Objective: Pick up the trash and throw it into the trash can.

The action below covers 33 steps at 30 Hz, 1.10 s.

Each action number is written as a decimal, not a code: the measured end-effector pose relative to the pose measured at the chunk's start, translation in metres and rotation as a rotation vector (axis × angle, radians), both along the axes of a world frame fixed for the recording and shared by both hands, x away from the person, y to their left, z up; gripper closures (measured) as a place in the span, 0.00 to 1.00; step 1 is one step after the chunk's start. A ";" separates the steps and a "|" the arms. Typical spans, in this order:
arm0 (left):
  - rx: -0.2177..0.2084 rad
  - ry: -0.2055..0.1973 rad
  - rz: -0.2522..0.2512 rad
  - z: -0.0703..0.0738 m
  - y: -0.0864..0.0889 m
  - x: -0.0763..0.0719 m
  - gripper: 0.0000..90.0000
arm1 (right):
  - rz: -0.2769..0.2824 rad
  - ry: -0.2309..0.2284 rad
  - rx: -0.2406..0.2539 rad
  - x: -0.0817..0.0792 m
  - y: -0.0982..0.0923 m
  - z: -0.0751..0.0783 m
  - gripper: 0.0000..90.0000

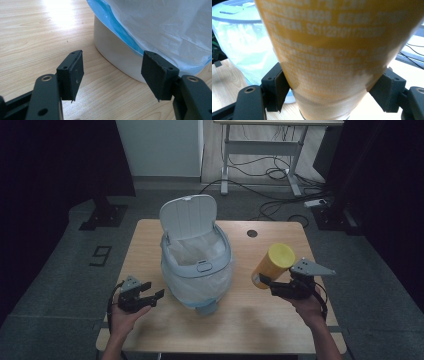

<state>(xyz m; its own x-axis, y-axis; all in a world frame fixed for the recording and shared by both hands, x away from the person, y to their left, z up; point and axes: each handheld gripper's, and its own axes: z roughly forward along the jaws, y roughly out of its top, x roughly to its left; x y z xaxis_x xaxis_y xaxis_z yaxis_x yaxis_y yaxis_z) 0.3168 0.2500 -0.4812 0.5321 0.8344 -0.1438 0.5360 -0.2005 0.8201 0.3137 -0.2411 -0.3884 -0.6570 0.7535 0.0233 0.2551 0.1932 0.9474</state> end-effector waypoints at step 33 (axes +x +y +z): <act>0.006 0.008 -0.006 -0.002 -0.002 0.001 0.38 | 0.036 -0.037 0.019 0.003 0.010 0.036 0.27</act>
<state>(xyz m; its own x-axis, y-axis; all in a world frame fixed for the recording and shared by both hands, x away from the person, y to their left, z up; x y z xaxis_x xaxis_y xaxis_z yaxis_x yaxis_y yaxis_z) 0.3177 0.2484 -0.4832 0.5356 0.8322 -0.1431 0.5412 -0.2082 0.8147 0.3166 -0.2313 -0.3529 -0.6841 0.7293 0.0127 0.2131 0.1832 0.9597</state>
